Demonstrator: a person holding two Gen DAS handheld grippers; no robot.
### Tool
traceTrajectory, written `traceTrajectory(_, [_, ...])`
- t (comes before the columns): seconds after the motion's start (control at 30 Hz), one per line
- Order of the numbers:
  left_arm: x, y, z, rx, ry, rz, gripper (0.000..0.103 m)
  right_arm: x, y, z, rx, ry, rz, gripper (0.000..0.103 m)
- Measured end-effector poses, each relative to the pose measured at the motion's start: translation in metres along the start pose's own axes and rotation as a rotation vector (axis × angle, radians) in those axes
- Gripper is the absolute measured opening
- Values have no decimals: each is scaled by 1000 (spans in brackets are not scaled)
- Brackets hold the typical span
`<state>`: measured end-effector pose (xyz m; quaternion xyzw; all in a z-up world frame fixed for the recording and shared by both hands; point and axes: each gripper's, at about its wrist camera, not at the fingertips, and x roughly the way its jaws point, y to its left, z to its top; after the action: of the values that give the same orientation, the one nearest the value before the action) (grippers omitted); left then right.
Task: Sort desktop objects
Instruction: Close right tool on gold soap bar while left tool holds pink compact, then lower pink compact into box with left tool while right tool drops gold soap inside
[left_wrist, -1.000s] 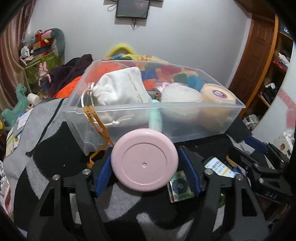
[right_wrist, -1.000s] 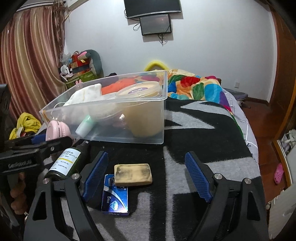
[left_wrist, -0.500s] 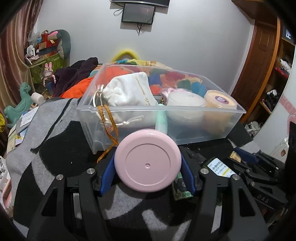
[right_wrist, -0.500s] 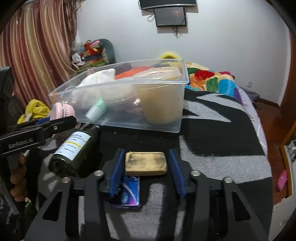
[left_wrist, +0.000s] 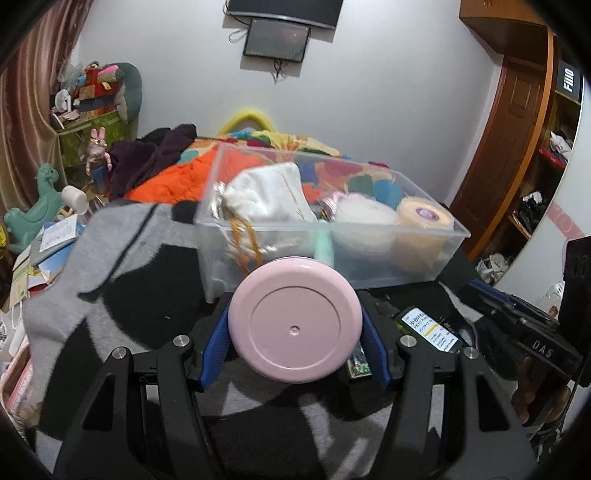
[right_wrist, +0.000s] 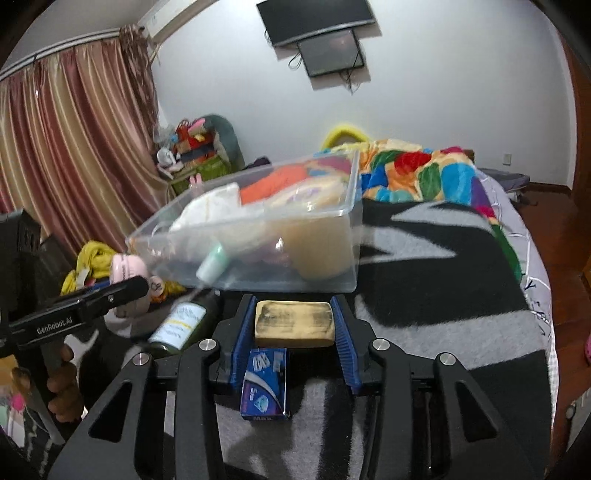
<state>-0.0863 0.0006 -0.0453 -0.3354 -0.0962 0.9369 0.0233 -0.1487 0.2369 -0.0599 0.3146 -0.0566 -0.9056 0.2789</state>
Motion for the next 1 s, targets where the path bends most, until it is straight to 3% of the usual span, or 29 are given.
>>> traceTrajectory(0.3, [-21,36,10,-72,-49,36,62,-17,7,23,-42,-68,-82,37])
traceTrajectory(0.63, [-37,42,17,-69,-103,58,62,-10,35,48,-118,-80,-43,37])
traceTrajectory(1.0, [-33,44,44,-61,-125,7,62,14,61,69,-204,-52,18,37])
